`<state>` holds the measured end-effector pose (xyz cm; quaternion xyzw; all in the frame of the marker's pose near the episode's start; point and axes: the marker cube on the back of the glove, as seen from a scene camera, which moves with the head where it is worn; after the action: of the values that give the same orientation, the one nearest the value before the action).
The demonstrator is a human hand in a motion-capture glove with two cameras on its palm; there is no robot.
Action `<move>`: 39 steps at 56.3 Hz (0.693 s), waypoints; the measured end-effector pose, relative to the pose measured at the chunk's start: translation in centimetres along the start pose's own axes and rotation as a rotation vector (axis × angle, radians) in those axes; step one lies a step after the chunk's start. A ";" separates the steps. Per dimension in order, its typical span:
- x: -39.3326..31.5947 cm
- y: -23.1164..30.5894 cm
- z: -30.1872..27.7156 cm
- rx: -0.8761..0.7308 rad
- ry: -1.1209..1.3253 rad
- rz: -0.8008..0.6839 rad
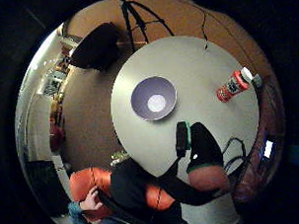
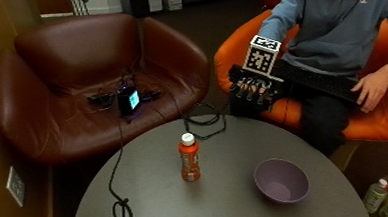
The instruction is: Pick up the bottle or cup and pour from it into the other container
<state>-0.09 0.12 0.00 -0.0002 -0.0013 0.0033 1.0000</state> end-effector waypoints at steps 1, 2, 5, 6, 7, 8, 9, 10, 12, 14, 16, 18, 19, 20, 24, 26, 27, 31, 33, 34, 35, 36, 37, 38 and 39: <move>0.0 0.0 0.0 -0.001 0.000 0.001; -0.1 0.0 0.0 -0.002 0.000 0.003; -0.2 -0.2 -0.2 -0.001 0.002 0.001; -0.3 -0.3 -0.3 0.000 0.004 -0.003; -0.3 -0.4 -0.3 0.001 0.006 -0.007; -0.4 -0.5 -0.4 -0.001 0.006 -0.011; -0.5 -0.6 -0.5 -0.005 0.005 -0.015; -0.6 -0.7 -0.6 -0.008 0.004 -0.018; -0.8 -0.8 -0.7 -0.004 0.003 -0.020; -0.8 -0.7 -0.7 0.005 0.010 -0.023; -0.8 -0.6 -0.7 0.004 0.019 -0.027; -0.8 -0.7 -0.8 -0.001 0.022 -0.032; -0.8 -0.8 -0.9 -0.003 0.022 -0.034; -0.8 -1.0 -1.0 -0.007 0.021 -0.037; -0.6 -1.4 -1.4 -0.038 0.025 -0.037; -0.5 -1.5 -1.3 -0.024 0.025 -0.033; -0.5 -1.5 -1.1 -0.010 0.023 -0.028; -0.3 -1.4 -0.8 0.016 0.009 -0.016; -0.1 -1.4 -0.8 0.011 0.002 -0.016; 0.0 -1.4 -0.7 0.012 0.000 -0.017; 0.1 -1.4 -0.7 0.015 -0.002 -0.017; 0.2 -1.4 -0.6 0.019 -0.004 -0.016; 0.3 -1.4 -0.6 0.024 -0.005 -0.013; 0.5 -1.4 -0.5 0.030 -0.007 -0.010; 0.6 -1.4 -0.4 0.038 -0.010 -0.007</move>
<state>0.52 -1.30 -0.44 0.0187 -0.0061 0.0000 0.9998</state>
